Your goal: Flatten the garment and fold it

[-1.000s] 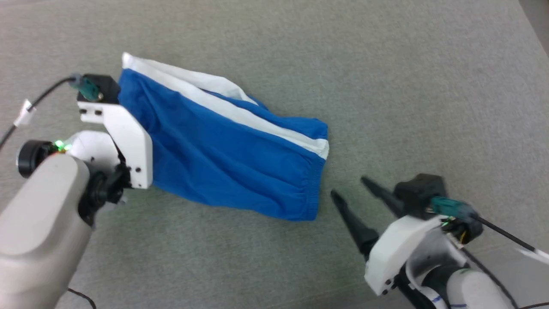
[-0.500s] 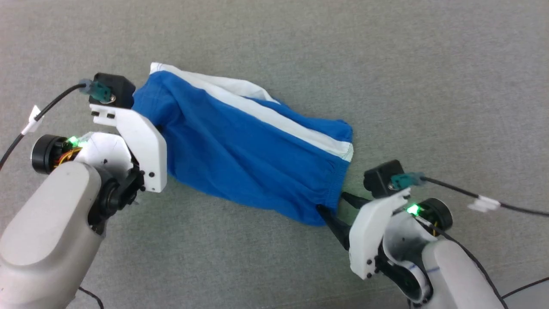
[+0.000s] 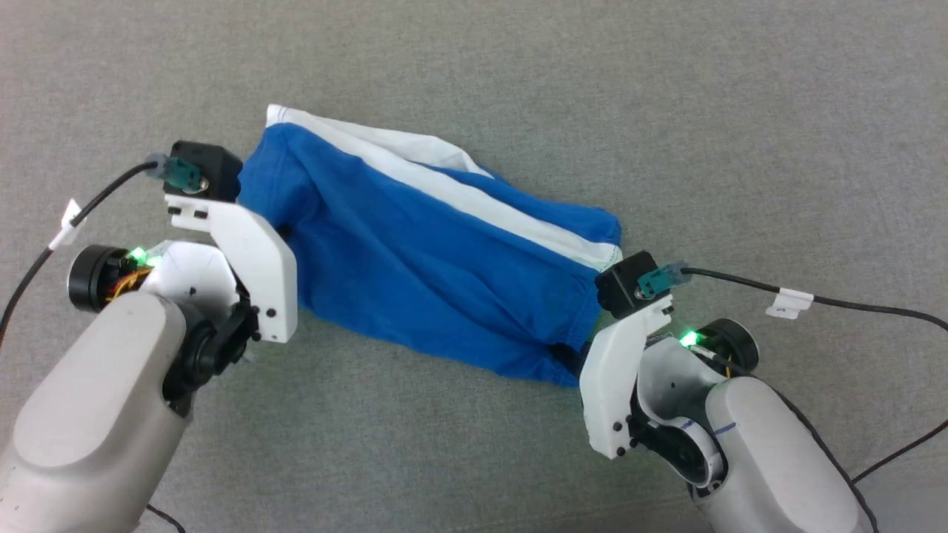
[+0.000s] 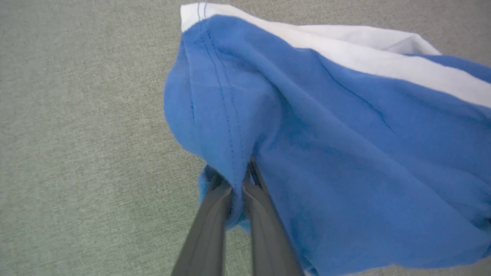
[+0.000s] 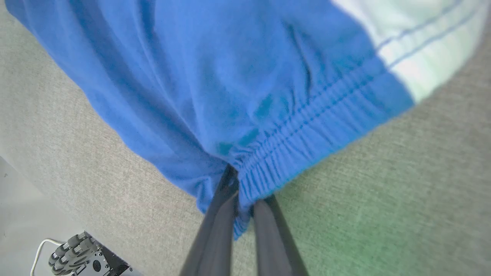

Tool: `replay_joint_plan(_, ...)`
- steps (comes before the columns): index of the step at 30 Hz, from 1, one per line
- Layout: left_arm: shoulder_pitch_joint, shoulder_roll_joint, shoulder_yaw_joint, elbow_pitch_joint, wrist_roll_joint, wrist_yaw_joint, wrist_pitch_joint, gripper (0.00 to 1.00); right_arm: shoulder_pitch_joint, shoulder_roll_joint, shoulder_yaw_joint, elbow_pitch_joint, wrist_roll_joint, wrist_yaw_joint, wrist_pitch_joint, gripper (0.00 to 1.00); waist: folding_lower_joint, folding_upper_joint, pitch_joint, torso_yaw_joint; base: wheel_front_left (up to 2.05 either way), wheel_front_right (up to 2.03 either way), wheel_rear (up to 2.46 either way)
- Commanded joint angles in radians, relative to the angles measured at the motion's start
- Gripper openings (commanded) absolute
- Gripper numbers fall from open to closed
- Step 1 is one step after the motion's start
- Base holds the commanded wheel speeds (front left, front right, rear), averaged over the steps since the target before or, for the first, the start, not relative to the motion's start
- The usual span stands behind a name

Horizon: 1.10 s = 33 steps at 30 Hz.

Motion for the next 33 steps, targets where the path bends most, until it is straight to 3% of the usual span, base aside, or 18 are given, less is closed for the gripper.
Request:
replay_joint_plan(1, 0.014, -0.005, 0.001, 0.006, -0.003, 0.000, -0.009, 0.00, 0.016, 0.009, 0.017, 0.027, 0.003, -0.001, 0.015, 0.00, 0.0001, 0.0000, -0.006, 0.000, 0.00, 0.00, 0.00)
replay_joint_plan(6, 0.034, -0.003, 0.010, 0.005, -0.003, 0.007, -0.044, 0.00, 0.000, 0.007, -0.014, -0.018, -0.008, -0.001, 0.024, 0.00, 0.0001, 0.0000, -0.035, 0.007, 0.00, 0.00, 0.00)
replay_joint_plan(11, 0.098, 0.003, 0.029, -0.047, -0.002, 0.047, -0.089, 0.00, -0.002, -0.050, -0.033, -0.088, 0.017, -0.001, 0.056, 0.00, 0.0001, 0.0000, -0.085, 0.023, 0.00, 0.00, 0.00)
replay_joint_plan(21, 0.373, -0.023, 0.051, -0.209, -0.028, 0.209, -0.150, 0.00, 0.075, -0.153, -0.079, -0.149, 0.083, -0.001, 0.164, 0.00, 0.0001, 0.0000, -0.162, 0.069, 0.00, 0.00, 0.00)
replay_joint_plan(27, 0.529, -0.092, 0.038, -0.242, -0.044, 0.294, -0.203, 0.00, 0.159, -0.138, -0.117, -0.146, 0.076, -0.001, 0.197, 0.00, 0.0001, 0.0000, -0.175, 0.071, 0.00, 0.00, 0.00)
replay_joint_plan(31, 0.576, -0.123, 0.034, -0.224, -0.051, 0.320, -0.228, 0.01, 0.192, -0.113, -0.134, -0.136, 0.055, -0.001, 0.187, 0.00, 0.0001, 0.0000, -0.175, 0.068, 0.00, 0.00, 0.00)
replay_joint_plan(32, 0.587, -0.136, 0.037, -0.216, -0.057, 0.326, -0.237, 0.35, 0.200, -0.102, -0.139, -0.131, 0.049, -0.001, 0.179, 0.00, 0.0001, 0.0000, -0.174, 0.067, 0.00, 0.00, 0.00)
replay_joint_plan(33, 0.595, -0.147, 0.041, -0.207, -0.063, 0.330, -0.246, 0.93, 0.206, -0.092, -0.143, -0.127, 0.042, -0.001, 0.167, 0.11, 0.0001, 0.0000, -0.174, 0.065, 0.00, 0.00, 0.00)
